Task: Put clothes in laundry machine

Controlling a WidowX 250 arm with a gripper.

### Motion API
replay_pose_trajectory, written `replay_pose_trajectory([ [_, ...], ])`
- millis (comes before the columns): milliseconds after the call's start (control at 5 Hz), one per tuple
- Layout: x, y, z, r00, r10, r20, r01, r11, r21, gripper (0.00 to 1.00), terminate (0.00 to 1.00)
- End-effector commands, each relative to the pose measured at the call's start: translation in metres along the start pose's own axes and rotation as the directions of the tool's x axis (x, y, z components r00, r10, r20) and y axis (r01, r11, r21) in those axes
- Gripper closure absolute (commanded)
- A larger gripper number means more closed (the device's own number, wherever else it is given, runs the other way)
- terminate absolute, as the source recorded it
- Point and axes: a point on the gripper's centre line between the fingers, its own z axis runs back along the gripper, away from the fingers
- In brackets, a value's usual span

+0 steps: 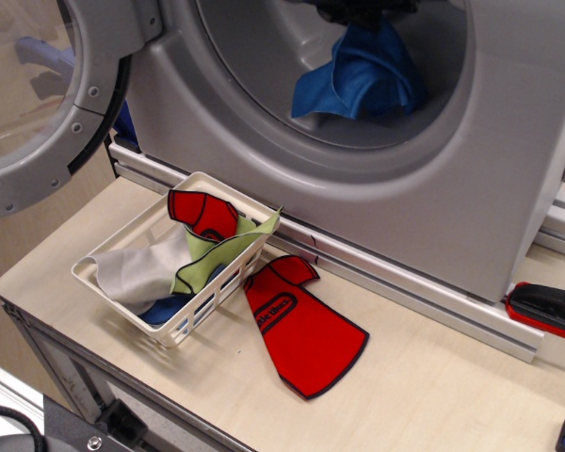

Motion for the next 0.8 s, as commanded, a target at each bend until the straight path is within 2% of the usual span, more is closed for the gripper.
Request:
replay_pose_trajectory([
  [0, 0.013, 0.004, -0.004, 0.998, 0.046, 0.032, -0.047, 0.998, 0.037, 0.00, 0.00],
  [200, 0.013, 0.009, -0.001, 0.999, 0.033, 0.010, -0.034, 0.999, 0.037, 0.00, 0.00],
  [600, -0.005, 0.014, 0.033, 0.999, -0.015, -0.044, 0.015, 1.000, 0.001, 0.00, 0.00],
])
